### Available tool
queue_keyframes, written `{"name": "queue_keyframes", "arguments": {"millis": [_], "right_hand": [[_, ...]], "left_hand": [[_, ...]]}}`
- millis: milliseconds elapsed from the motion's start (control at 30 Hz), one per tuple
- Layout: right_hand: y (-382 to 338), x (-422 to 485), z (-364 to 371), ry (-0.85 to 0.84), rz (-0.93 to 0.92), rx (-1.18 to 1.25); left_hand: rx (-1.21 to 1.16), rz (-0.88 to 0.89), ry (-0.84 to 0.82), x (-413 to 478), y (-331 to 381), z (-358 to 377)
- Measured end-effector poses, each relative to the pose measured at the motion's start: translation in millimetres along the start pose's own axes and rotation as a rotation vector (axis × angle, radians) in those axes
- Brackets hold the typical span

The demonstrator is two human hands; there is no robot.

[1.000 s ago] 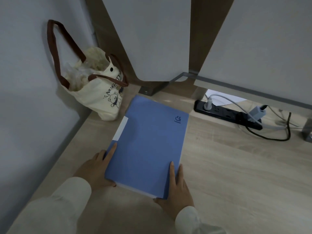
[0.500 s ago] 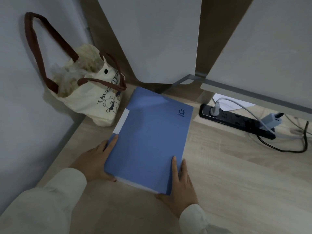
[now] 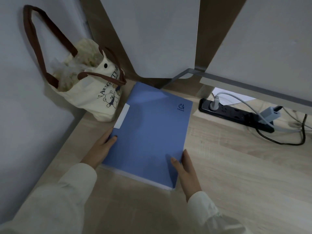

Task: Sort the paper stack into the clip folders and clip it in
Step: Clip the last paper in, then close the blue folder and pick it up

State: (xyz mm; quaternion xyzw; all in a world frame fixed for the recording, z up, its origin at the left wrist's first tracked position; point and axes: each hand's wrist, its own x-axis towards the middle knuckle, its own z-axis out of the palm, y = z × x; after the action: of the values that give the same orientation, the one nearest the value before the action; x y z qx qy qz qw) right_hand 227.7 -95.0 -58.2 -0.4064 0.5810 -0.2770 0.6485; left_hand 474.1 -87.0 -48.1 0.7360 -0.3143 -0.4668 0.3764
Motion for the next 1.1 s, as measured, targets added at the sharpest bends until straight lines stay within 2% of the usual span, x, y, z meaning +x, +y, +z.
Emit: {"name": "queue_keyframes", "arguments": {"millis": [633,1100], "right_hand": [[6.9,10.8,-6.8,0.001,-0.014,-0.026],[12.9,12.3,-0.5,-0.084,-0.109,-0.547]], "left_hand": [[0.04,0.039,0.031,3.1,-14.3,4.7],[0.162,0.192,0.014,26.9,-21.6,2.4]]}}
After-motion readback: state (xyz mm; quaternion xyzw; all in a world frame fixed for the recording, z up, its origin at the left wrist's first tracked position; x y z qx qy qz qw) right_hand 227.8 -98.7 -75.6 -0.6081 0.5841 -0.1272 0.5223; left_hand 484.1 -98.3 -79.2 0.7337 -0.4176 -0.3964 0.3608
